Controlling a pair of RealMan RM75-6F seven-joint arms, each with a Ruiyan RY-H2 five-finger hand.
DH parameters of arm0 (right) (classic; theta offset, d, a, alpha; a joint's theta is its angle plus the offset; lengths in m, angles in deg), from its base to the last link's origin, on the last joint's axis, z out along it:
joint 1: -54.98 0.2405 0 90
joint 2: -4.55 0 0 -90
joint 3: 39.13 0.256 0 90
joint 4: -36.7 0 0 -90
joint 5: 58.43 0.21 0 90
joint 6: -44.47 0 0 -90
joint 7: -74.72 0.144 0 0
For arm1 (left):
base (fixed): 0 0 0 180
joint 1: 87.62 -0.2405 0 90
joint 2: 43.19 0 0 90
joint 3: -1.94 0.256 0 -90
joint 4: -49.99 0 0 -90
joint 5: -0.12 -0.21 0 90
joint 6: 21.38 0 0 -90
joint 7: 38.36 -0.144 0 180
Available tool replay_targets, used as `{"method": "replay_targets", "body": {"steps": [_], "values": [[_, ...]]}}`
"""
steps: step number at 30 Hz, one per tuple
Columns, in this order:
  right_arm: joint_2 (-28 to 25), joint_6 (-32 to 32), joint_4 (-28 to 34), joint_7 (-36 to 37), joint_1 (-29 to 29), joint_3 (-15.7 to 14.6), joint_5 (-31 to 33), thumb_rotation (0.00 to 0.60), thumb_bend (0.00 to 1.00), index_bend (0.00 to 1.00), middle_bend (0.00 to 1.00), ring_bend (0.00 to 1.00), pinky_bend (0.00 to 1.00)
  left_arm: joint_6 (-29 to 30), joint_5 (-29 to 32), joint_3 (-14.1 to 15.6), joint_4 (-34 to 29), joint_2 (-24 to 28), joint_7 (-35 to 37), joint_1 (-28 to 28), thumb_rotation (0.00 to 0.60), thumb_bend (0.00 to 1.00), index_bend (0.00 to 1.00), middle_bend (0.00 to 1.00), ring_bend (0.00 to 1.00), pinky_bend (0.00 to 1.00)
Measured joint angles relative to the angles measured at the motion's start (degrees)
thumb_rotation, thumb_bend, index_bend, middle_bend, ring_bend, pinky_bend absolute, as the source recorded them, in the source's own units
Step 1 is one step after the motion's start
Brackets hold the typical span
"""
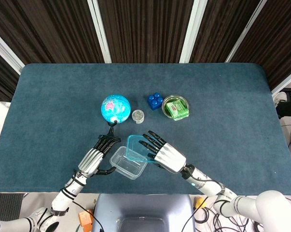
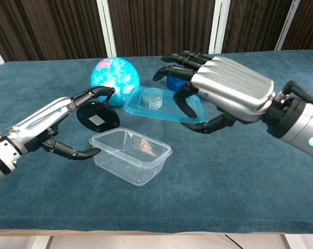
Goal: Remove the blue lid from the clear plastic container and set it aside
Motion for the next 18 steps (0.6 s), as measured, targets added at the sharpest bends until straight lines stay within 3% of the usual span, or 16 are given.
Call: {"method": "replay_targets", "body": {"steps": [7, 14, 16, 18], "values": [[-3.3, 0.6, -1.8, 0.3, -1.6, 0.1, 2.2, 0.6, 1.0, 0.7, 0.17, 0.03, 0.11, 0.1, 0.5, 0.8, -0.4, 2.7, 0.4, -1.3, 0.6, 0.25, 0.0, 0.0, 0.0, 0.01], [-3.2, 4.4, -12.5, 3.7, -4.1, -0.7, 5.8, 0.6, 0.99, 0.51, 0.16, 0.03, 0.11, 0.1, 0.9, 1.3, -2.0, 4.6, 0.9, -2.4, 0.6, 0.25, 0.0, 0.0, 0.0, 0.01], [-2.6, 5.6, -15.2, 5.5, -4.7, -1.0, 6.7, 0.6, 0.85, 0.43, 0.14, 0.03, 0.11, 0.1, 1.0, 1.2, -2.4, 5.0, 0.7, -2.5, 0.6, 0.25, 0.0, 0.0, 0.0, 0.01], [-2.1, 6.7, -16.3, 7.4, -5.2, -1.3, 7.4, 0.6, 0.6, 0.35, 0.1, 0.01, 0.1, 0.2, 1.0, 1.2, -2.8, 5.4, 0.1, -2.7, 0.6, 0.25, 0.0, 0.0, 0.0, 0.01]]}}
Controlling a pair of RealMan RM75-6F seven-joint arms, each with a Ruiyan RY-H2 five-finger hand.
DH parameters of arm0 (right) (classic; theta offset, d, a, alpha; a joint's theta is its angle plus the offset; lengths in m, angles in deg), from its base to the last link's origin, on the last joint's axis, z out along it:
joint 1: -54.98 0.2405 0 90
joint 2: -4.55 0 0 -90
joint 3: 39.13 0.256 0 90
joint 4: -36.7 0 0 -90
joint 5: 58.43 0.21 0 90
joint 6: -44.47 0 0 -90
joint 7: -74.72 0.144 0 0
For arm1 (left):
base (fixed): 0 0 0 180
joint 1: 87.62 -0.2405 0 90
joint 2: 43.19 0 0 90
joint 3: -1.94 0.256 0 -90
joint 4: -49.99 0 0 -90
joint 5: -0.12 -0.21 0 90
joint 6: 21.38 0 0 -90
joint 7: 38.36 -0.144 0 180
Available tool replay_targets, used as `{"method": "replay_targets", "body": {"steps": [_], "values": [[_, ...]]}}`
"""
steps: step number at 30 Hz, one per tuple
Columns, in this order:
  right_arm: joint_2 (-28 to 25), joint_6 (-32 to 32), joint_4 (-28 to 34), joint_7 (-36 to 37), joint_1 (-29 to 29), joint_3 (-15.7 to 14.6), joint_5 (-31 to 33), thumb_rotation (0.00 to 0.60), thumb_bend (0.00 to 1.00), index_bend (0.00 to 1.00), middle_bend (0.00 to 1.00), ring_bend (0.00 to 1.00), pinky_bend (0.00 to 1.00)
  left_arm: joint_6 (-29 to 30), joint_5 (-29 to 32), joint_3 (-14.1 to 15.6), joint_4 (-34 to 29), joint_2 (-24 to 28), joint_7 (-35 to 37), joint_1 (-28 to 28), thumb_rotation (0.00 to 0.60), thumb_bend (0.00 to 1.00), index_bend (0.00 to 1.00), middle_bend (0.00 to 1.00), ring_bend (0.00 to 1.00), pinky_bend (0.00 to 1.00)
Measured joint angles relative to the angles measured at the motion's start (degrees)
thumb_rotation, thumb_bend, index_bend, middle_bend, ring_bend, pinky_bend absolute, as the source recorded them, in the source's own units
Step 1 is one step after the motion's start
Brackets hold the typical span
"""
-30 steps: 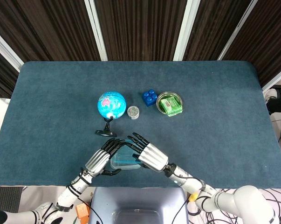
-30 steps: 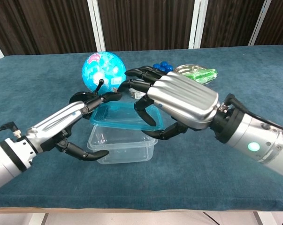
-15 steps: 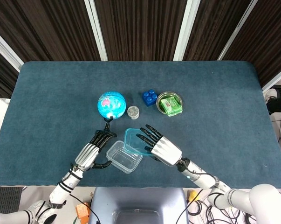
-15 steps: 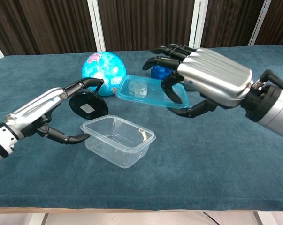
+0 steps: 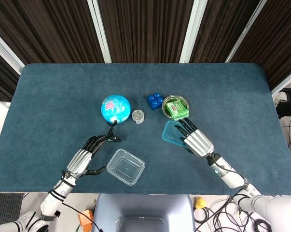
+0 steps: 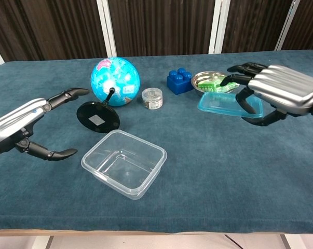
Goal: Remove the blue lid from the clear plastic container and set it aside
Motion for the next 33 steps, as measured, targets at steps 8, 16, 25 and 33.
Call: {"method": "replay_targets", "body": {"steps": [8, 16, 25, 33], "values": [[-2.1, 4.5, 4.6, -0.4, -0.8, -0.8, 1.9, 0.6, 0.11, 0.02, 0.0, 0.0, 0.0, 0.3, 0.3, 0.0, -2.3, 2.2, -0.7, -0.9, 0.6, 0.25, 0.0, 0.0, 0.0, 0.01], [-10.0, 12.0, 20.2, -6.7, -1.1, -1.5, 5.1, 0.6, 0.0, 0.0, 0.0, 0.0, 0.0, 0.2, 0.2, 0.4, -3.5, 3.6, -1.0, -1.8, 0.596, 0.25, 0.0, 0.0, 0.0, 0.01], [-24.5, 14.5, 41.5, -11.2, -2.9, -2.4, 8.0, 0.6, 0.0, 0.0, 0.0, 0.0, 0.0, 1.3, -0.8, 1.6, -10.0, 9.5, -3.6, -3.0, 0.57, 0.25, 0.0, 0.0, 0.0, 0.0], [-35.6, -4.2, 50.8, -13.5, -14.7, -3.6, 8.4, 0.6, 0.0, 0.0, 0.0, 0.0, 0.0, 5.2, -0.1, 3.9, -18.6, 20.5, -18.9, -7.9, 0.597, 0.27, 0.0, 0.0, 0.0, 0.0]]}}
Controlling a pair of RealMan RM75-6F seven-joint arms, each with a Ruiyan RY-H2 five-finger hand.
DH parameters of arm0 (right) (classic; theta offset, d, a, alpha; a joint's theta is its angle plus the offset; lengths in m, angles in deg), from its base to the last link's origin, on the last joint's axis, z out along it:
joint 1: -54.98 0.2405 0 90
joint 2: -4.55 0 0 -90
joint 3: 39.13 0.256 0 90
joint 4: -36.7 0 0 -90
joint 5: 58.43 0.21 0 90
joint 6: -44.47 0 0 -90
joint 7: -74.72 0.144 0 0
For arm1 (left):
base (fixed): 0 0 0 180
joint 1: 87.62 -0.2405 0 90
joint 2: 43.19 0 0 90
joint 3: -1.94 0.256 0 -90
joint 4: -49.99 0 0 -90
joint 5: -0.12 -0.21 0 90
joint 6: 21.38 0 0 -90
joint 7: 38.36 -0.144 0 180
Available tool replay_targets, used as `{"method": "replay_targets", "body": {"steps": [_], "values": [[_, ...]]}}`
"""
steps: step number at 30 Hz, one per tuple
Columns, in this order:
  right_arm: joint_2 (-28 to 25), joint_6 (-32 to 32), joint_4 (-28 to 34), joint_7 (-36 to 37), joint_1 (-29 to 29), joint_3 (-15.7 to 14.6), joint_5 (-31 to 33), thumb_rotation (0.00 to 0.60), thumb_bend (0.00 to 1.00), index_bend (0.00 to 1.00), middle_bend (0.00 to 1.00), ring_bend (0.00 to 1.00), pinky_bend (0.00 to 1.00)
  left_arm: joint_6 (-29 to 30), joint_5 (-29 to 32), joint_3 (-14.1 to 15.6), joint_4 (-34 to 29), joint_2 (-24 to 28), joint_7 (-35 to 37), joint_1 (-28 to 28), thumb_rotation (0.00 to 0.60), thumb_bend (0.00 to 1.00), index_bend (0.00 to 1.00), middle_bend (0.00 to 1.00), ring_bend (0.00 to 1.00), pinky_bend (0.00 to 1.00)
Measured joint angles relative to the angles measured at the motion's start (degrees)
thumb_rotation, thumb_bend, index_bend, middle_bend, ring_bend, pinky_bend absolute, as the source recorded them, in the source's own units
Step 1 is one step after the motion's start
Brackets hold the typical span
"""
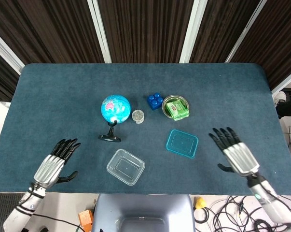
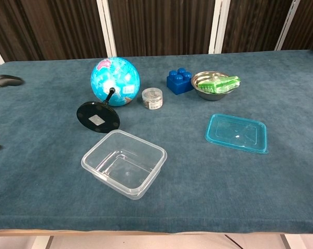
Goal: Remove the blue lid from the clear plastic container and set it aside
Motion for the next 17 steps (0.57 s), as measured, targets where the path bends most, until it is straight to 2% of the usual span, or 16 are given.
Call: {"method": "replay_targets", "body": {"steps": [3, 7, 12, 17], "values": [[-2.3, -8.1, -0.2, 3.1, -6.8, -0.2, 1.3, 0.6, 0.02, 0.0, 0.0, 0.0, 0.0, 4.1, 1.8, 0.5, -2.1, 3.2, -8.0, -4.2, 0.6, 0.28, 0.0, 0.0, 0.0, 0.0], [-3.1, -13.5, -3.9, 7.6, -13.4, 0.0, 3.9, 0.6, 0.03, 0.0, 0.0, 0.0, 0.0, 11.4, 2.7, 0.5, -1.8, 4.4, -12.9, -9.0, 0.6, 0.29, 0.0, 0.0, 0.0, 0.0], [-2.2, -14.2, -6.6, 11.2, -15.3, 1.8, 7.1, 0.6, 0.03, 0.0, 0.0, 0.0, 0.0, 16.5, 2.7, 0.2, 2.1, 4.1, -6.7, -13.4, 0.6, 0.3, 0.0, 0.0, 0.0, 0.0], [-1.6, -11.4, -7.3, 10.0, -15.5, 2.9, 7.2, 0.6, 0.03, 0.0, 0.0, 0.0, 0.0, 21.1, -0.1, 0.3, 5.1, 3.9, -2.8, -17.3, 0.6, 0.3, 0.0, 0.0, 0.0, 0.0]]}}
